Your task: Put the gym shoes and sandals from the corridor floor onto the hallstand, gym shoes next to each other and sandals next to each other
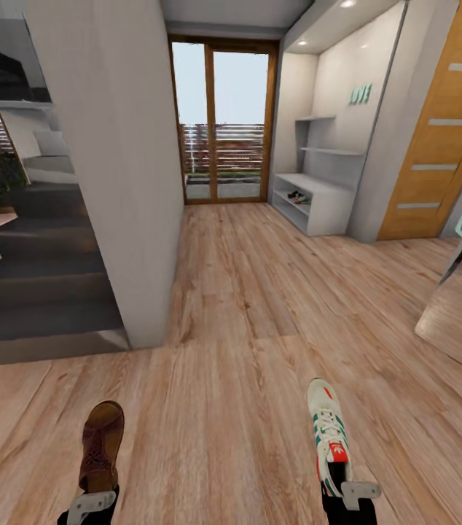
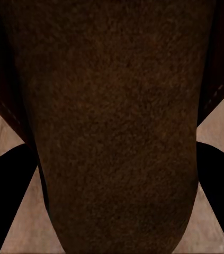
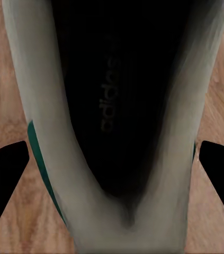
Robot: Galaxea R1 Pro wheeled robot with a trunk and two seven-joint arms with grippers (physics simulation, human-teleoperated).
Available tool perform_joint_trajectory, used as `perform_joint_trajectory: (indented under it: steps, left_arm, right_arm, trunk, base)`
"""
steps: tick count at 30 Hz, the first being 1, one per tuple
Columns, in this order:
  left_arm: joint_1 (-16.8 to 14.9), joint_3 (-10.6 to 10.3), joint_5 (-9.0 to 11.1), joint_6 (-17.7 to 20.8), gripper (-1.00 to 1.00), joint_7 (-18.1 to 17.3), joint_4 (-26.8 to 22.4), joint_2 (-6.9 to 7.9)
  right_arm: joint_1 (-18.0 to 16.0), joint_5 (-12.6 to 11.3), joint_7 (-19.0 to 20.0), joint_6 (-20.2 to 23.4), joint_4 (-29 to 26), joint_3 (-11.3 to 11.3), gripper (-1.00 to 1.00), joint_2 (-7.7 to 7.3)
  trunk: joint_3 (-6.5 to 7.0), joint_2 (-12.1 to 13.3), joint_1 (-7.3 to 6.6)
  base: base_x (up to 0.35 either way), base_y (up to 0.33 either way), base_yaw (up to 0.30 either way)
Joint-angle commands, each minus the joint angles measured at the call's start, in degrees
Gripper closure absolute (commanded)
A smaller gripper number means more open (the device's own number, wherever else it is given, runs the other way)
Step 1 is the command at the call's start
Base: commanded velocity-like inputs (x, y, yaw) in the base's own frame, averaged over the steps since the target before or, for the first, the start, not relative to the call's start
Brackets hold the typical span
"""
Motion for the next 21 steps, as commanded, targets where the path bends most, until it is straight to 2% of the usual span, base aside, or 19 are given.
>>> perform_joint_trajectory:
  steps: [1,14,21]
  left_arm:
    - [-0.04,0.48,-0.59,-0.21,1.00,-0.31,-0.01,-0.05]
    - [-0.04,0.41,-0.73,-0.23,1.00,-0.24,0.10,-0.10]
    - [-0.04,0.48,-0.73,-0.25,1.00,-0.23,0.11,-0.09]
  right_arm:
    - [-0.04,0.61,-0.29,-0.14,0.05,-0.28,1.00,0.04]
    - [-0.04,0.59,-0.30,-0.05,0.01,-0.38,1.00,-0.01]
    - [-0.02,0.61,-0.25,-0.05,-0.13,-0.30,1.00,0.34]
  trunk:
    - [-0.05,-0.02,0.02]
    - [-0.10,-0.02,0.02]
    - [-0.60,-0.02,0.02]
  base:
    - [0.283,-0.174,-0.293]
    - [0.287,-0.194,-0.286]
    - [0.325,-0.120,-0.148]
